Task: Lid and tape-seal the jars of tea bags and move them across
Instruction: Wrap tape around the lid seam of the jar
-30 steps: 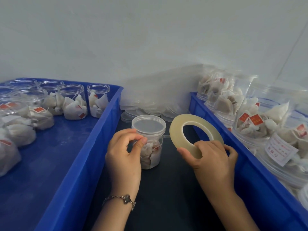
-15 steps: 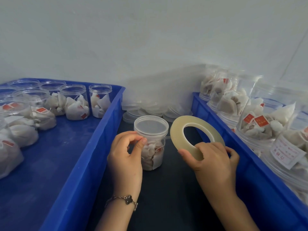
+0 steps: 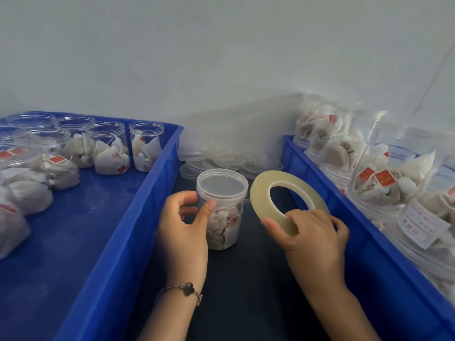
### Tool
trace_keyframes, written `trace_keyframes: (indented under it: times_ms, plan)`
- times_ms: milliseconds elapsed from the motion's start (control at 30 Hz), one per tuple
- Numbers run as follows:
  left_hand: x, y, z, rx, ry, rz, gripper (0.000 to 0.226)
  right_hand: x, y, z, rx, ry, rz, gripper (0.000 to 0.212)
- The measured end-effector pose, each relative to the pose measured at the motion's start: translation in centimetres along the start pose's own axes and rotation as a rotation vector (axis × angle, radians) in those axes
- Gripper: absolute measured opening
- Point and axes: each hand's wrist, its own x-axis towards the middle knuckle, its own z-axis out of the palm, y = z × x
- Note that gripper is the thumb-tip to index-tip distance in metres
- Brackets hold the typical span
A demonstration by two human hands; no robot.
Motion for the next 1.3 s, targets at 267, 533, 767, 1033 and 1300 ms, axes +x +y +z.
trace_keyframes:
  times_ms: [267, 533, 767, 1033, 1300]
  plan:
    - [-0.4, -0.6, 0.2, -0.127, 0.088, -0.318, 0.019, 0.0, -0.1, 0.2, 0.050, -0.021, 0.028, 0.067]
    - [-2.5, -0.7, 0.1, 0.373, 0.066, 0.455, 0.025, 0.2, 0.0, 0.2, 0.020, -0.104, 0.047, 0.064]
    - [-2.3, -0.9, 0.1, 0.345, 0.064, 0.438, 0.033, 0.1, -0.1, 0.1, 0.013, -0.111, 0.055, 0.068]
    - [-1.9, -0.5, 0.3, 0.334, 0.067, 0.333, 0.029, 0.1, -0.1, 0.0, 0.032, -0.086, 0.038, 0.068]
    - [-1.3, -1.7, 1.3, 0.171, -0.294, -0.241, 0.126, -0.1, -0.1, 0.1, 0.018, -0.036, 0.029, 0.069]
